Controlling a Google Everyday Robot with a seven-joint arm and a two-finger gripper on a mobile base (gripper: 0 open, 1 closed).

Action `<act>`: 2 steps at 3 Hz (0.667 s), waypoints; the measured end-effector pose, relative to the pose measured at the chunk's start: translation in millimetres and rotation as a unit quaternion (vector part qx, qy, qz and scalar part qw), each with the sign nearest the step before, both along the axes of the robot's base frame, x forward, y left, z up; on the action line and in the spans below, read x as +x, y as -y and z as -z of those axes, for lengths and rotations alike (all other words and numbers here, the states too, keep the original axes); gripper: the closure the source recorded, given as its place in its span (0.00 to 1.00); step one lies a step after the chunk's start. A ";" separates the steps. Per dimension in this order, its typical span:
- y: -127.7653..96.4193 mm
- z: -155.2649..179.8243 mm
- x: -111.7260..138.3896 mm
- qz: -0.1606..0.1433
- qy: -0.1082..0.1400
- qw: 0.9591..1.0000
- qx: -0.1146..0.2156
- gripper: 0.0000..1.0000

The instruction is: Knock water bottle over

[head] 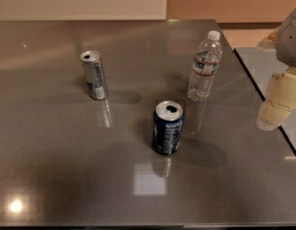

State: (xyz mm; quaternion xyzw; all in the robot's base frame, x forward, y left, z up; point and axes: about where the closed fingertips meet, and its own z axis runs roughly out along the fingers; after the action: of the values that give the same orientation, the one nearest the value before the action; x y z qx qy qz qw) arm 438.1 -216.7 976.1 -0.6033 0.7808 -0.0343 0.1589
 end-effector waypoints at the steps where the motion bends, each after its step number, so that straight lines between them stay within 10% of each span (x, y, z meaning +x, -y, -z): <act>1: 0.4 -1.7 2.7 0.003 0.002 1.000 0.004 0.00; 2: 4.2 -1.1 17.3 0.016 0.007 0.999 0.027 0.00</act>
Offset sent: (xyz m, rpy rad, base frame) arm 0.0380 -0.0121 -0.0033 0.1195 -0.0074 -0.0713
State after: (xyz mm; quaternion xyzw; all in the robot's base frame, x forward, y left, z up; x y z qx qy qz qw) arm 455.4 -220.9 977.3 -0.5860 0.7899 -0.0201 0.1795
